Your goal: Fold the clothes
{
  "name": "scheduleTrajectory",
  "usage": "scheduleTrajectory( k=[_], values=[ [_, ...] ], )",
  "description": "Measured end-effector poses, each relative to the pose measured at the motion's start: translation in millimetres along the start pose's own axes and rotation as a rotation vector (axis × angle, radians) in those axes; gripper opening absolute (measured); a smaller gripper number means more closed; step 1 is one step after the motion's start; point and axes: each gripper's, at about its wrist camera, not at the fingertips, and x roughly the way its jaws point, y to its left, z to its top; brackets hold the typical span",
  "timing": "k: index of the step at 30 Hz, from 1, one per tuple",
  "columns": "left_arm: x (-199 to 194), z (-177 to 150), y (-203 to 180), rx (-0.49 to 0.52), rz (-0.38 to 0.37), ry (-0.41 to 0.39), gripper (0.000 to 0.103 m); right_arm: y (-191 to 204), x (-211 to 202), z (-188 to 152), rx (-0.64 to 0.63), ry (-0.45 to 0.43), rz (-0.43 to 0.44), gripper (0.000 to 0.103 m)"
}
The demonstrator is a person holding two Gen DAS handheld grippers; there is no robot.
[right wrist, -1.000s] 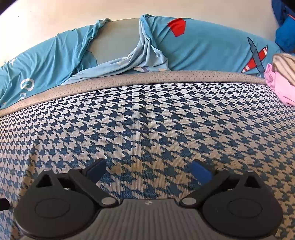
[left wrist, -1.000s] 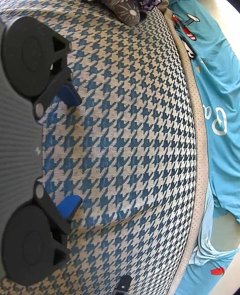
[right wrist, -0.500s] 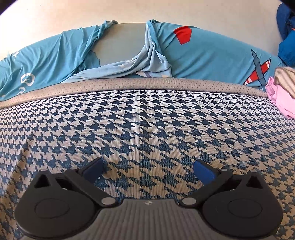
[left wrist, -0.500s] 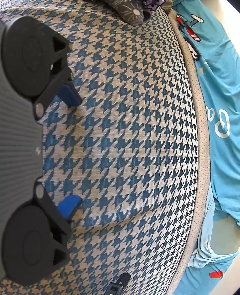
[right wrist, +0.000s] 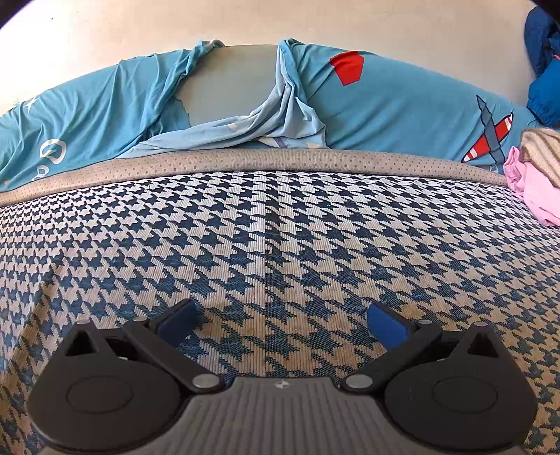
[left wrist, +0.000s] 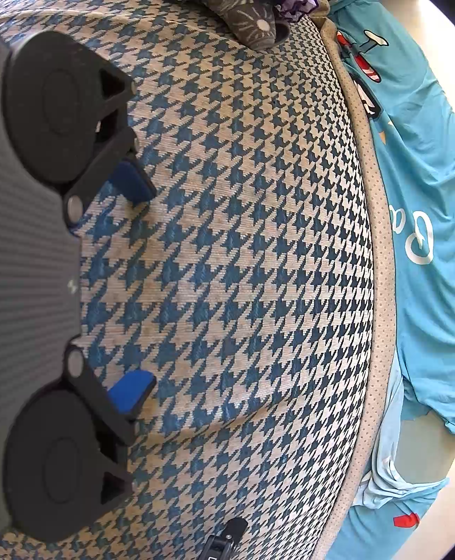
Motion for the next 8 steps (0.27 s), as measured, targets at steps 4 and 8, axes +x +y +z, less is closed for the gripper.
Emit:
scheduleTrajectory(
  k=[4,8],
  values=[
    [1.7,1.6,1.4,-0.004,0.003,-0.002,0.103,-0.1,0.7,0.9,-0.002,0.001,0.001,0.103],
    [3.6,4.1,0.5,-0.004,0.008,-0.007,0.103,0.0,0.5,0.5,-0.001,0.000,0.000,0.103]
  ],
)
